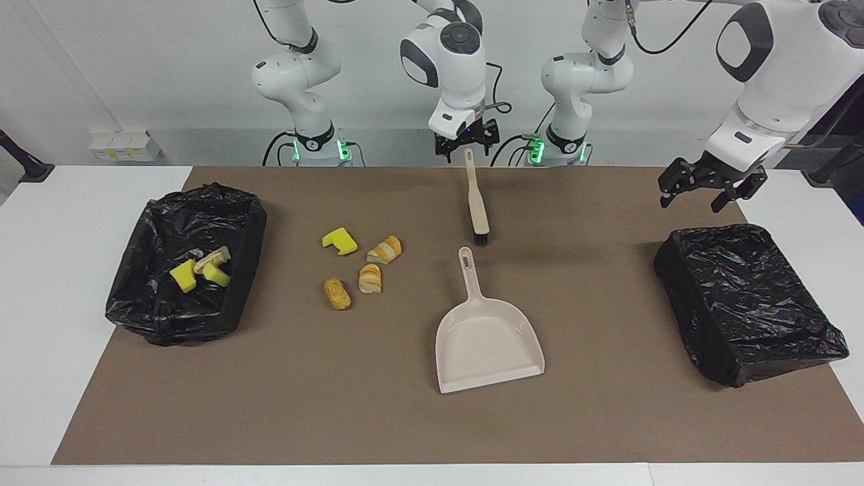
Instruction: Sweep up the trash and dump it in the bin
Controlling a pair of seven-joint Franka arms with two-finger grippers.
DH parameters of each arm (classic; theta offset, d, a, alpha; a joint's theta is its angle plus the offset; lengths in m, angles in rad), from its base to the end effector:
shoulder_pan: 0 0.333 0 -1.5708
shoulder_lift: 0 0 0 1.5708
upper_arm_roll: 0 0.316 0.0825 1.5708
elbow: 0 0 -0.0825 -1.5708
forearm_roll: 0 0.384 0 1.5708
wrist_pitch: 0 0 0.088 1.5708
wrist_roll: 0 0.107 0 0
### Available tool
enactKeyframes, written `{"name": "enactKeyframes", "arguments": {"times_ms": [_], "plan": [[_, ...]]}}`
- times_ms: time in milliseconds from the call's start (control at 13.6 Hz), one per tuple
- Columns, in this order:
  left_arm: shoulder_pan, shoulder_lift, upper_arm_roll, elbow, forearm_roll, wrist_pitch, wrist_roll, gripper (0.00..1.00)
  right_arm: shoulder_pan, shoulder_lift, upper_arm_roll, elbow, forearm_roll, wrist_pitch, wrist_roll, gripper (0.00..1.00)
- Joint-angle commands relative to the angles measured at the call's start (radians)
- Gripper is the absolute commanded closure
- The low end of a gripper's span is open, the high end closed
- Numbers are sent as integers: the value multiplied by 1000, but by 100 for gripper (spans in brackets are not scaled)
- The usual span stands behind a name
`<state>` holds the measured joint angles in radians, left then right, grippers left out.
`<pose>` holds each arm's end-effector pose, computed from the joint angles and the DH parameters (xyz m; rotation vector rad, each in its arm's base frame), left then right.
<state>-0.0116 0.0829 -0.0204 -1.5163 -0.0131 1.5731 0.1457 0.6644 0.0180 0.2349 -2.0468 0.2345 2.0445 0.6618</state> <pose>0.5794 -0.0194 0.6034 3.1128 -0.2769 -0.0394 0.3337 0.4397 0.4309 -2.9892 -0.1916 0.2452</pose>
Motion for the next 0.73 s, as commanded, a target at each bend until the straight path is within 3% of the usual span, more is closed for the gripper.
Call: {"name": "enactKeyframes", "arguments": {"times_ms": [0,220,514,588,661], "plan": [[4,1,-6,13,8,-21,6,0,55,54,-5,-64,14,121,38,0],[5,1,-6,13,8,-21,6,0,80,72,-3,-136,9,219,56,0],[7,0,-6,11,8,-19,6,0,101,59,-3,-181,11,220,61,0],[7,0,-6,11,8,-21,6,0,107,59,-3,-181,11,217,65,4],[5,1,-6,11,8,-21,6,0,118,54,-3,-181,11,215,71,14]]}}
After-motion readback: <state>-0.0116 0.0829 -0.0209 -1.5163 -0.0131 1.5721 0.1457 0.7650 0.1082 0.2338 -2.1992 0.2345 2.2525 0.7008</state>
